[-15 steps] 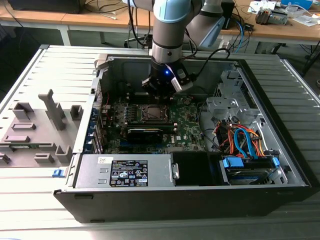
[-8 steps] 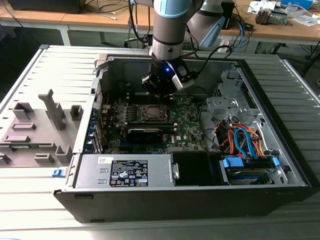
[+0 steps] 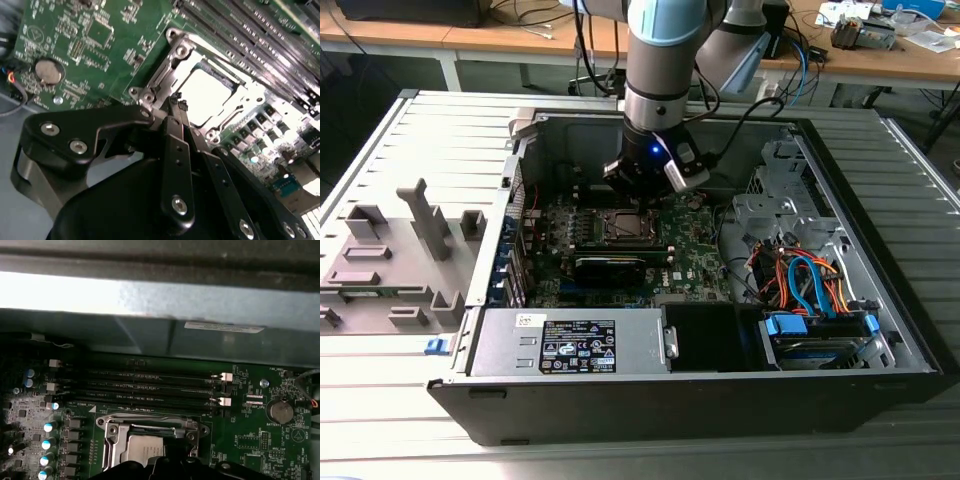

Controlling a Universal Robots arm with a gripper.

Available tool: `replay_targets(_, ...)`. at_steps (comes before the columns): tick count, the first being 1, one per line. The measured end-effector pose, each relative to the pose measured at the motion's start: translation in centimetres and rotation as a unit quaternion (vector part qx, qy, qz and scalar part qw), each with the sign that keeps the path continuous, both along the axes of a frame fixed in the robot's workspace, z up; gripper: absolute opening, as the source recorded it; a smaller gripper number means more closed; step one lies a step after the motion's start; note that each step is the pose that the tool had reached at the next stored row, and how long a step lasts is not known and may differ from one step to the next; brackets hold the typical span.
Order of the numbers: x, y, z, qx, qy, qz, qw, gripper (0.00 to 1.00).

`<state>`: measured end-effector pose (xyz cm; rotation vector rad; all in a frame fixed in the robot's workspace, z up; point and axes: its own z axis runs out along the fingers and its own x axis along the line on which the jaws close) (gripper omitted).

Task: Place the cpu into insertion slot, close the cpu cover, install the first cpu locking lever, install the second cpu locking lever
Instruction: 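Install the first cpu locking lever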

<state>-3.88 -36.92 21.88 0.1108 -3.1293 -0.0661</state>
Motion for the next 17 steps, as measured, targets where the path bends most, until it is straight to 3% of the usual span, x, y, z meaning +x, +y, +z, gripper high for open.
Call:
replay_targets(3, -0.01, -0.01, -0.05, -0.0047, 0.0000, -0.012, 0.99992, 0.11)
replay_targets(5, 0.00, -0.01, -0.04, -0.0137, -0.0001, -0.018, 0.99974, 0.11)
replay_targets(8, 0.00, -0.02, 0.21, -0.0192, -0.0001, -0.021, 0.99960, 0.11)
replay_targets(10, 0.00, -0.02, 0.80, -0.0212, -0.0001, -0.022, 0.99952, 0.11)
replay_targets(17, 0.00, -0.05, 2.06, -0.0212, -0.0002, -0.024, 0.99949, 0.11)
